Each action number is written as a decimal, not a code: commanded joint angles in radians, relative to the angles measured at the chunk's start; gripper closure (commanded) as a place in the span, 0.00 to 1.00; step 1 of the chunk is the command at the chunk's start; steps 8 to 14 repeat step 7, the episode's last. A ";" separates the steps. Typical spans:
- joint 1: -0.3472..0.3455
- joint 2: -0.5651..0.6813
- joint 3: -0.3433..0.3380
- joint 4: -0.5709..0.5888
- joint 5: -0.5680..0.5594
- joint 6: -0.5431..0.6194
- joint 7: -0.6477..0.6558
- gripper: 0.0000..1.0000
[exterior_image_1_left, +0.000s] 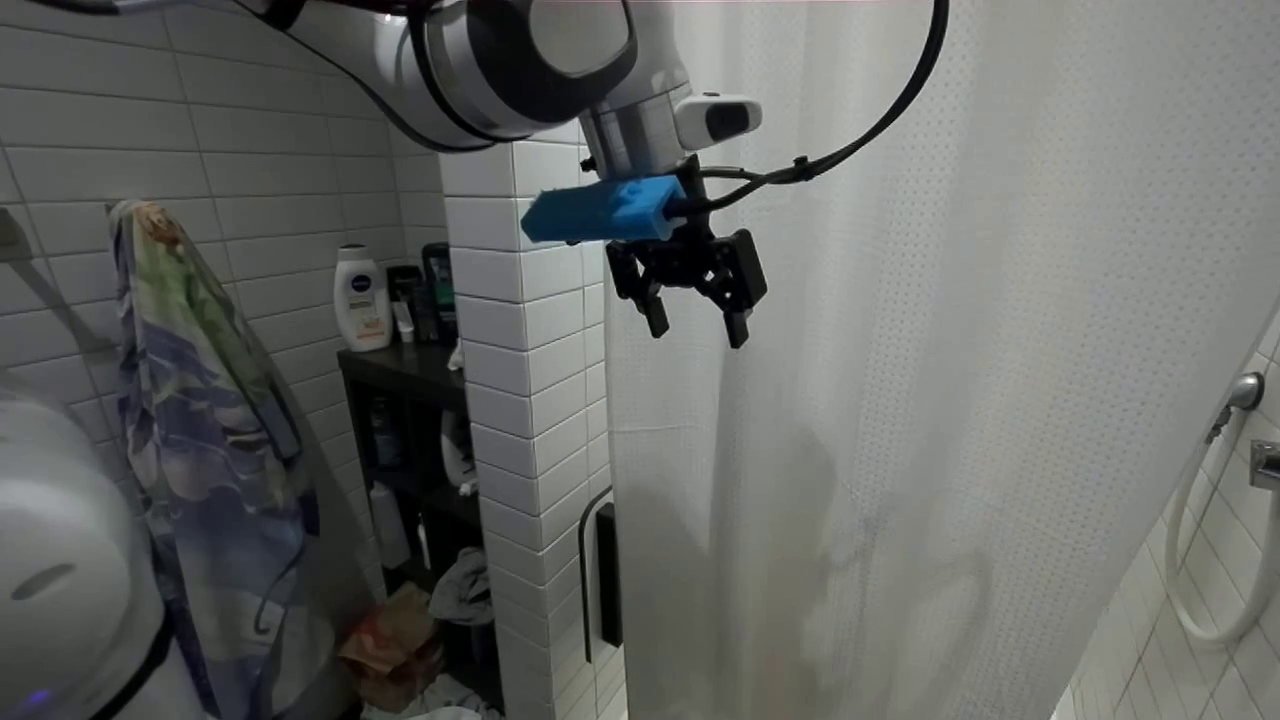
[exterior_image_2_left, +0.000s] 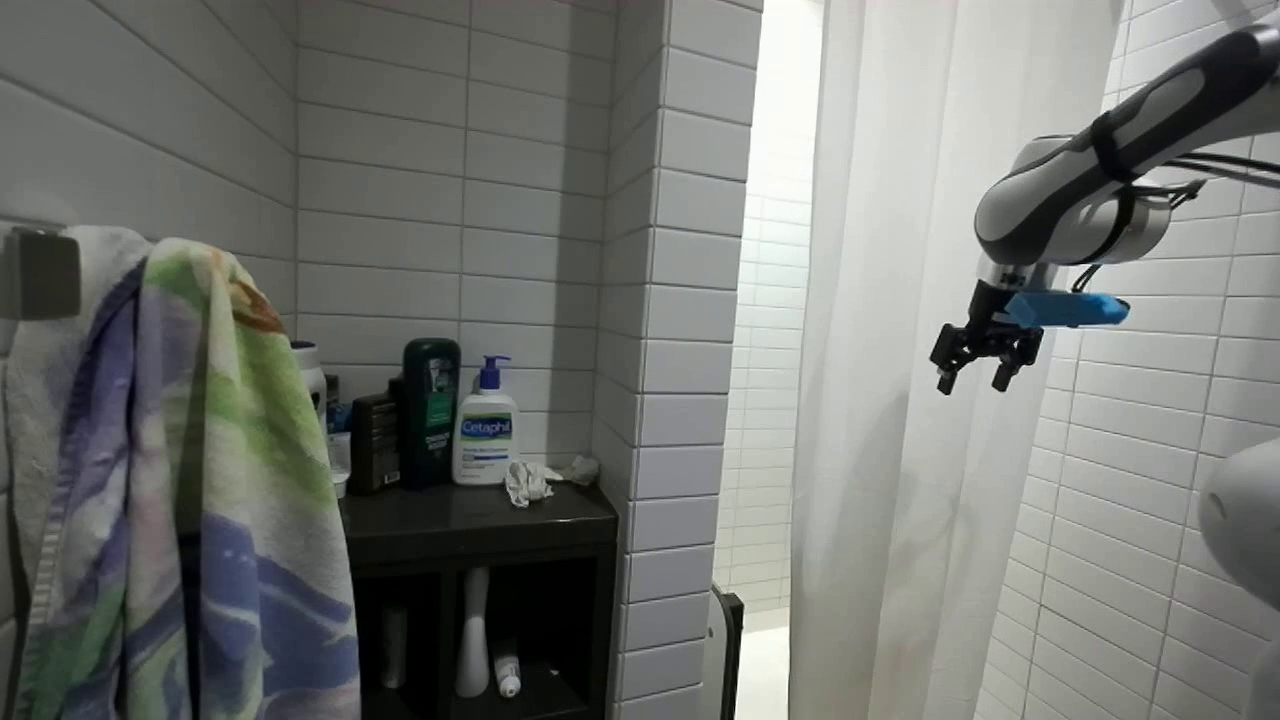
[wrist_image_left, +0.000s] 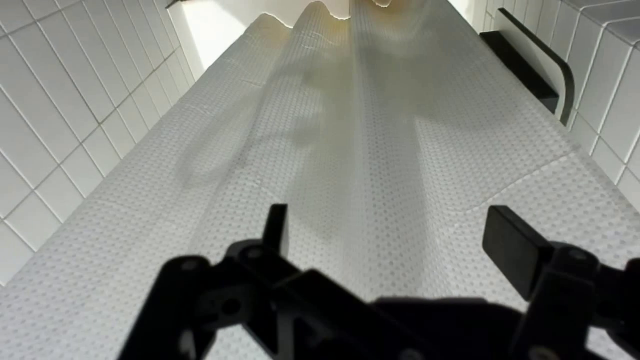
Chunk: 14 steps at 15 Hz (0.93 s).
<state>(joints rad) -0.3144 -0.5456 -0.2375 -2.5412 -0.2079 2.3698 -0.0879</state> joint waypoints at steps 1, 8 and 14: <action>-0.002 -0.014 -0.001 -0.003 0.001 -0.007 -0.001 0.00; -0.001 -0.006 -0.001 -0.005 0.001 -0.005 -0.001 0.00; -0.001 -0.006 -0.001 -0.005 0.001 -0.005 -0.001 0.00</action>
